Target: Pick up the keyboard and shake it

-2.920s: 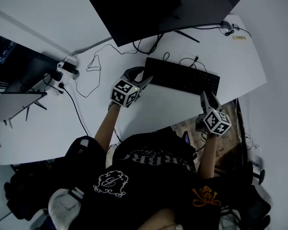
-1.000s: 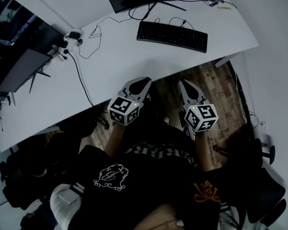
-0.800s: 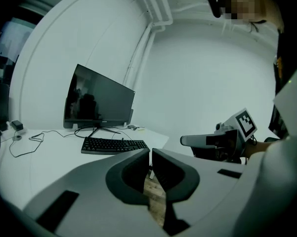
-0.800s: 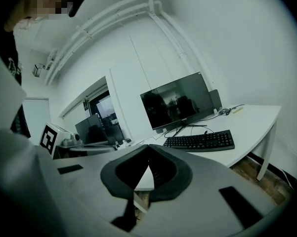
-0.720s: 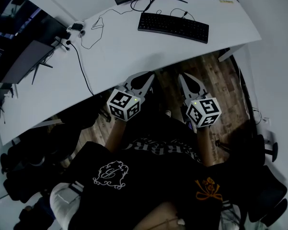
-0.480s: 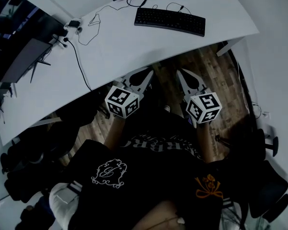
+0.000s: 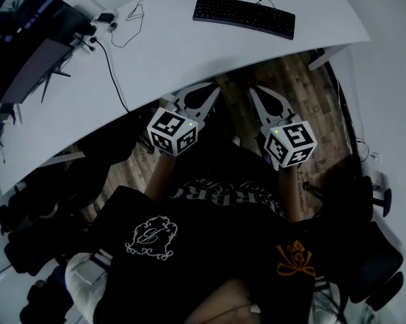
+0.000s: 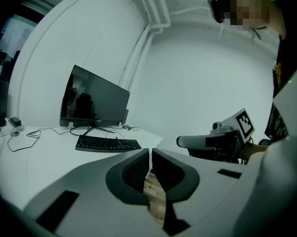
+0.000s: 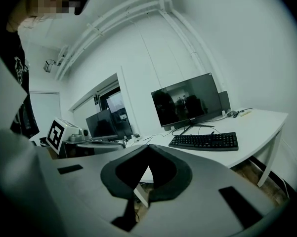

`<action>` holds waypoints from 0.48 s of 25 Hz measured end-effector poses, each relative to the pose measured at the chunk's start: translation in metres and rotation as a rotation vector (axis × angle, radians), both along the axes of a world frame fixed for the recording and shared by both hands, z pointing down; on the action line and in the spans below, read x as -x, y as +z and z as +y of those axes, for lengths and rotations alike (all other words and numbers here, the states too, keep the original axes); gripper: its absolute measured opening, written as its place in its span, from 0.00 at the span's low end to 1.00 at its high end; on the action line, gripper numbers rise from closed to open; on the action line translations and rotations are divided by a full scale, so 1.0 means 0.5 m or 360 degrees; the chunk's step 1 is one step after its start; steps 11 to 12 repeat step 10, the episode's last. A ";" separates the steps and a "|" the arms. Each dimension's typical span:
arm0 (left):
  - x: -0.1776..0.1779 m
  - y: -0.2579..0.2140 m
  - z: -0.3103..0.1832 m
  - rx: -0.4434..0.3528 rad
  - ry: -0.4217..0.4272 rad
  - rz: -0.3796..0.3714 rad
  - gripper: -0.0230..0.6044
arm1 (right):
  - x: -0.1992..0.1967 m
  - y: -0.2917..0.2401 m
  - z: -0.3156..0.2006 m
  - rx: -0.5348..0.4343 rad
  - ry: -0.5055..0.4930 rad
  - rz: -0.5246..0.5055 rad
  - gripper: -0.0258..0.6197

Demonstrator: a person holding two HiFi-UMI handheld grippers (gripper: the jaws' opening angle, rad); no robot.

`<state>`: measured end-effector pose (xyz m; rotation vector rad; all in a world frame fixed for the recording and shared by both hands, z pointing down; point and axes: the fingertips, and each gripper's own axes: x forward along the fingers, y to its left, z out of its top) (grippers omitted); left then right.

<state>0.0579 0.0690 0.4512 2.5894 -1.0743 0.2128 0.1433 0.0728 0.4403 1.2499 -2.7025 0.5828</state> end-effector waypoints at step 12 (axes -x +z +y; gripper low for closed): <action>-0.007 0.005 0.000 0.0001 0.0032 -0.0013 0.09 | 0.008 0.001 -0.004 -0.0007 -0.0024 0.0022 0.06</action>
